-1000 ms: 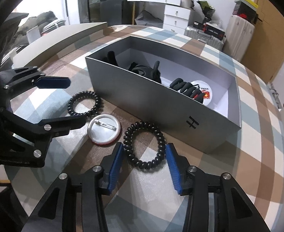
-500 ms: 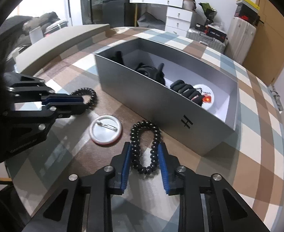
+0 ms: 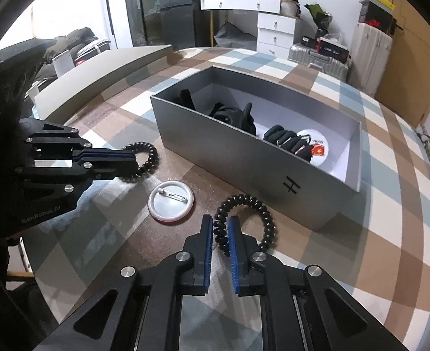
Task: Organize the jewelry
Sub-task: 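Grasp a black coil hair tie with the right tool while the left tool grasps the other, then carry both black hair ties over the grey box with both tools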
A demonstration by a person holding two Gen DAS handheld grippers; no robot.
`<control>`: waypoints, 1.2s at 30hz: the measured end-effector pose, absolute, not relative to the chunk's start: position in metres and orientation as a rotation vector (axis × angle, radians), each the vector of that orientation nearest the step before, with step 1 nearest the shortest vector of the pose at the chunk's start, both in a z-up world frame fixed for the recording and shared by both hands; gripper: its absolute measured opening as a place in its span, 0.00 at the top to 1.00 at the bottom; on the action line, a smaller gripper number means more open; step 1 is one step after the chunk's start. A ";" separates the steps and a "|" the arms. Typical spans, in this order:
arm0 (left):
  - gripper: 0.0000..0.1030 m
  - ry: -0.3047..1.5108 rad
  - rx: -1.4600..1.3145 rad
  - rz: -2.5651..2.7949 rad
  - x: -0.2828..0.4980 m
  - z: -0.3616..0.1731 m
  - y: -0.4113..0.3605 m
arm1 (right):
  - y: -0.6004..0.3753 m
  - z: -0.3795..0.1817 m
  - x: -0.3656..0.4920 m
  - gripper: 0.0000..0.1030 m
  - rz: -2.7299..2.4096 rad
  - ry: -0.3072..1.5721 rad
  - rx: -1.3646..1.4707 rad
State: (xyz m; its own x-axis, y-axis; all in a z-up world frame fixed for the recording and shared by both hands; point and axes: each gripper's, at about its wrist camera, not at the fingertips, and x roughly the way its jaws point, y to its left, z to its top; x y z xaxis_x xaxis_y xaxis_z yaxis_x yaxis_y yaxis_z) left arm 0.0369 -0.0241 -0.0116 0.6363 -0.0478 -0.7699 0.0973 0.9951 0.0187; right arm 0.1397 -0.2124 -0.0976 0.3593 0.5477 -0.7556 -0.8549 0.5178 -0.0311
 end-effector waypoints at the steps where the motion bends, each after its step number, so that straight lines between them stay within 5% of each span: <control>1: 1.00 0.880 0.061 -0.084 0.037 -0.013 -0.024 | -0.211 -0.099 0.140 0.89 0.942 0.766 -0.466; 5: 1.00 0.885 0.079 -0.073 0.036 -0.013 -0.025 | -0.207 -0.105 0.141 0.88 0.934 0.779 -0.468; 10: 0.65 0.911 0.069 -0.065 0.038 -0.019 -0.024 | -0.207 -0.107 0.141 0.85 0.926 0.779 -0.463; 15: 0.67 0.913 0.085 -0.056 0.037 -0.020 -0.027 | -0.205 -0.107 0.139 0.92 0.927 0.772 -0.468; 18: 0.95 0.919 0.117 -0.078 0.035 -0.019 -0.035 | -0.207 -0.101 0.138 0.92 0.940 0.761 -0.446; 36: 0.96 0.768 0.068 -0.084 0.024 0.017 -0.032 | -0.233 -0.059 0.134 0.92 0.999 0.668 -0.310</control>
